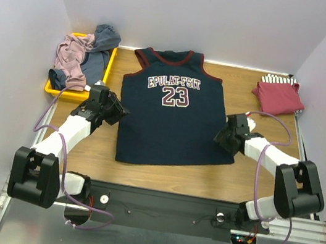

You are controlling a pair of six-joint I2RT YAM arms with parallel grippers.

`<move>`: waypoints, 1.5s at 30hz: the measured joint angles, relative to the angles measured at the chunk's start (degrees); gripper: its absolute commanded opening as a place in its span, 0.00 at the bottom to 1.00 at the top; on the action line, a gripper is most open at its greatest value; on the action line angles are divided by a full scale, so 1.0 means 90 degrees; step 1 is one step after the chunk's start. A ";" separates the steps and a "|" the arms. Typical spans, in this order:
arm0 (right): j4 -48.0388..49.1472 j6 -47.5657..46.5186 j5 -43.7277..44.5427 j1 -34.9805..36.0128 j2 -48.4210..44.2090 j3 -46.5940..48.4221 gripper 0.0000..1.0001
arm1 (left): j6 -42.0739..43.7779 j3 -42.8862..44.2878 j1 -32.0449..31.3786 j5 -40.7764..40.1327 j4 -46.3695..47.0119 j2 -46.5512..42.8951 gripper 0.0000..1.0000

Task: Fold and stack the tank tops
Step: Flatten the tank top out

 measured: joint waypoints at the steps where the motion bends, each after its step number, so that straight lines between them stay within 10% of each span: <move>1: 0.0066 -0.0022 -0.0002 -0.0138 0.0141 0.0100 0.64 | -0.0007 0.0000 -0.0007 0.0000 0.0066 0.0007 0.49; 17: 0.0585 -0.0585 -0.0590 -0.1693 0.0911 0.0848 0.64 | -0.0197 0.0160 -0.0158 -0.0100 0.0362 0.0665 0.48; 29: 0.0112 -0.0517 -0.0197 0.2409 -0.0597 0.1183 0.59 | 0.0182 0.3242 0.0335 -0.0952 0.0287 0.3237 0.40; 45: -0.0653 -0.0180 0.0947 0.6268 0.2016 0.3113 0.56 | 0.1649 0.4442 0.0294 -0.1333 0.0041 0.5085 0.39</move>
